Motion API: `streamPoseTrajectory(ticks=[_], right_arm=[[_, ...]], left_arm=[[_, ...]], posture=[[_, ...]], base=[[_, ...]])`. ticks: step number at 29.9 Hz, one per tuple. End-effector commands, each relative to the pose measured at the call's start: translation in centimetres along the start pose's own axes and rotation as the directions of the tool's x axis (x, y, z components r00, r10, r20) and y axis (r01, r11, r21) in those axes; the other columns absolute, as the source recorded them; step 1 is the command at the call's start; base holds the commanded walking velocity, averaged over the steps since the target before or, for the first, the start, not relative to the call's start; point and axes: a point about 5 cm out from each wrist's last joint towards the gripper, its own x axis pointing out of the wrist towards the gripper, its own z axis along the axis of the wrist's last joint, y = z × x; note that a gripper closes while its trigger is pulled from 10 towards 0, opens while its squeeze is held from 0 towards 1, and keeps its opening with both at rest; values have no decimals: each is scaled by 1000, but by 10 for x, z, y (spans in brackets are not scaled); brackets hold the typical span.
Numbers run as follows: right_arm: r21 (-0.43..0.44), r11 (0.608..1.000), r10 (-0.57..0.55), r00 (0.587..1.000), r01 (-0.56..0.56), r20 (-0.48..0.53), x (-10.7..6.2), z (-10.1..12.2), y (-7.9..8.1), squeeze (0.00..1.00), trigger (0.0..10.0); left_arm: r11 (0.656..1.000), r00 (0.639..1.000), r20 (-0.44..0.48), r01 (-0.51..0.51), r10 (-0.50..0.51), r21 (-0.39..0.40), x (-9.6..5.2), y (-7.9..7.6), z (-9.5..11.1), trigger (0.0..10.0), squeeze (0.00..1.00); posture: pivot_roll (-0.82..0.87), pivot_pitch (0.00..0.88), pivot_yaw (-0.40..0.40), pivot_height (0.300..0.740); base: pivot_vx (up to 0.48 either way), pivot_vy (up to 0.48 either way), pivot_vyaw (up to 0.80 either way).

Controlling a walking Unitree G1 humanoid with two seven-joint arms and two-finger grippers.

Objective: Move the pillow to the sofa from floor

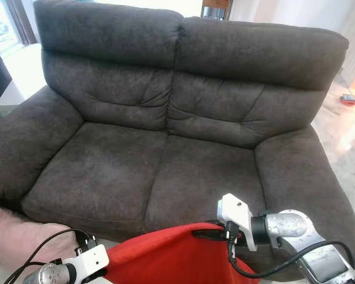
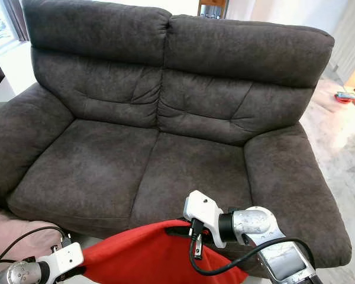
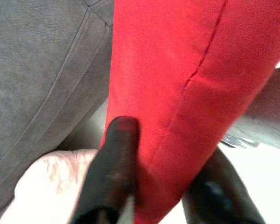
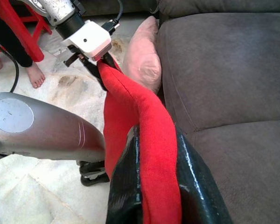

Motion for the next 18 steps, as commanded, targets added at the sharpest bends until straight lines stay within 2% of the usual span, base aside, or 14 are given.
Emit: streamPoseTrajectory(ticks=[1, 18], right_arm=[[-87, 996, -13, 996, 20, 86, -6, 24, -3, 0, 10000], [-85, 996, -15, 996, 22, 87, -2, 21, -2, 0, 10000]], left_arm=[[1000, 1000, -3, 1, -1, 11, 1, -2, 0, 0, 0], [999, 999, 32, -30, 29, 44, 5, 0, 9, 0, 0]], posture=[[93, 0, -79, 738], [95, 0, -65, 738]], base=[[0, 0, 0], [0, 0, 0]])
